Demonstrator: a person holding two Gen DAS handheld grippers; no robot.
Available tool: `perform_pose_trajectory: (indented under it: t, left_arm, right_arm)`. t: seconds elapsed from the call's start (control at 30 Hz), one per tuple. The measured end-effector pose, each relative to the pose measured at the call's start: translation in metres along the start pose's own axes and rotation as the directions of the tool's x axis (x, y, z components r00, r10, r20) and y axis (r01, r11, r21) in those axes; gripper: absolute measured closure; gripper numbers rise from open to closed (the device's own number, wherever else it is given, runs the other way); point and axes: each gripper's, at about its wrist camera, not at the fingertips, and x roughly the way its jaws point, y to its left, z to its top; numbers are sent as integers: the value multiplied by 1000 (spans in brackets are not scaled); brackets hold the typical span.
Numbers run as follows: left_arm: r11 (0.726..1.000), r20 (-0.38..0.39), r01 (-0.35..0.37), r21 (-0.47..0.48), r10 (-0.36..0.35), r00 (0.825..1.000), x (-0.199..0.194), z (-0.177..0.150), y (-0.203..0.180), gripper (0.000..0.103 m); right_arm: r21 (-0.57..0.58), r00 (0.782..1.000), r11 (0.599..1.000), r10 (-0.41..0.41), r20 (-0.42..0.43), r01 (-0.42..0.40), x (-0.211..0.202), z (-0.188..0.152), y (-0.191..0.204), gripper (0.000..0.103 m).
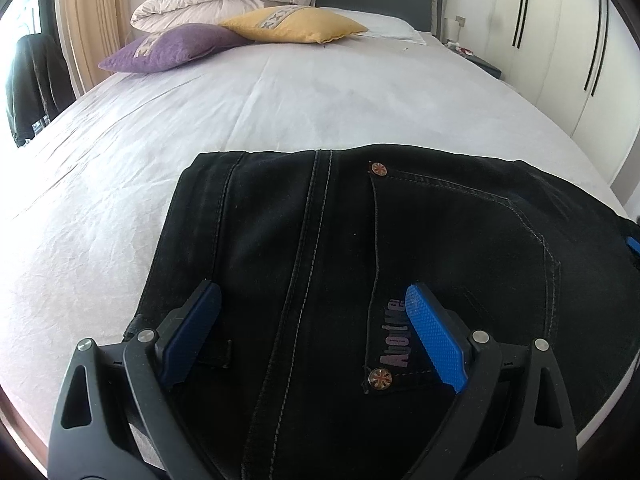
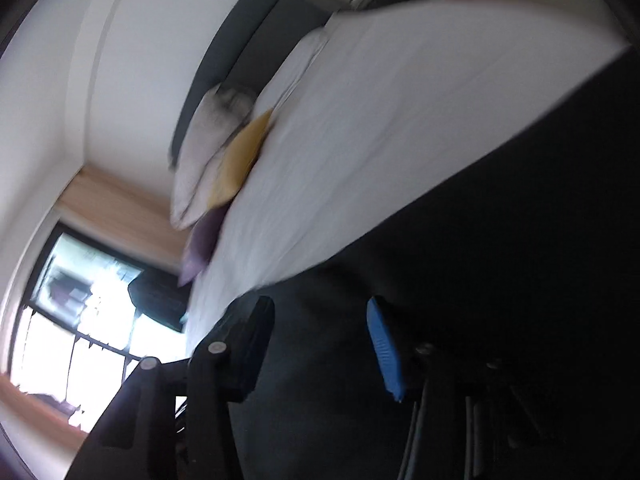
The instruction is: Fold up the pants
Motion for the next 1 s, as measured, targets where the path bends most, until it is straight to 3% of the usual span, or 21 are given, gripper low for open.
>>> perform_pose_trajectory:
  t: [0.13,0.2,0.27,0.37,0.43,0.47,0.5,0.6,0.63,0.67,0.7,0.77,0.83,0.87,1.0]
  left_arm:
    - [1000,-19,-21,-7,21,1000,-7,5,-3,9]
    - [1000,-15,-29,-2,29,999,-18,7,-8,9]
    - [1000,31,-29,-5,29,999,-38,9,-18,9]
    - [999,64,23,-27,-21,998,-58,11,-40,9]
    - [998,56,64,14,-64,996,-59,10,-67,9]
    - [997,49,75,32,-77,996,-58,9,-77,9]
    - [995,36,91,47,-93,995,-55,7,-87,9]
    - [987,-10,134,88,-134,991,-46,0,-117,9]
    - [984,-19,146,99,-145,989,-44,-2,-125,9]
    - [981,-29,157,109,-155,987,-43,-4,-133,9]
    - [980,-33,166,114,-163,986,-43,-6,-138,9]
    - [975,-37,187,116,-184,982,-45,-9,-147,9]
    - [971,-46,206,119,-202,978,-46,-13,-156,9]
    - [970,-51,212,120,-207,977,-45,-14,-159,9]
    - [963,-56,242,117,-237,970,-50,-21,-177,9]
  right_arm:
    - [99,983,990,-116,140,103,-73,13,-51,51]
    - [150,974,985,-116,192,88,-106,13,-55,28]
    - [124,974,992,-6,228,-23,-108,-6,-25,20]
    - [67,984,989,122,133,-131,-87,-29,0,17]
    - [75,993,992,93,77,-99,-83,-38,-18,17]
    - [95,994,991,83,77,-90,-87,-39,-30,24]
    - [121,992,988,87,86,-97,-94,-38,-47,40]
    - [175,990,980,74,121,-95,-117,-34,-72,55]
    - [183,988,981,36,149,-63,-133,-29,-79,54]
    - [210,979,977,-61,193,19,-147,-26,-84,38]
    - [241,968,969,-103,231,45,-165,-27,-91,22]
    - [298,947,954,-114,301,20,-202,-31,-103,19]
    - [309,943,951,-96,318,-7,-222,-40,-99,17]
    - [312,946,950,-94,312,-9,-227,-47,-95,12]
    - [320,971,947,-50,235,-29,-208,-66,-85,11]
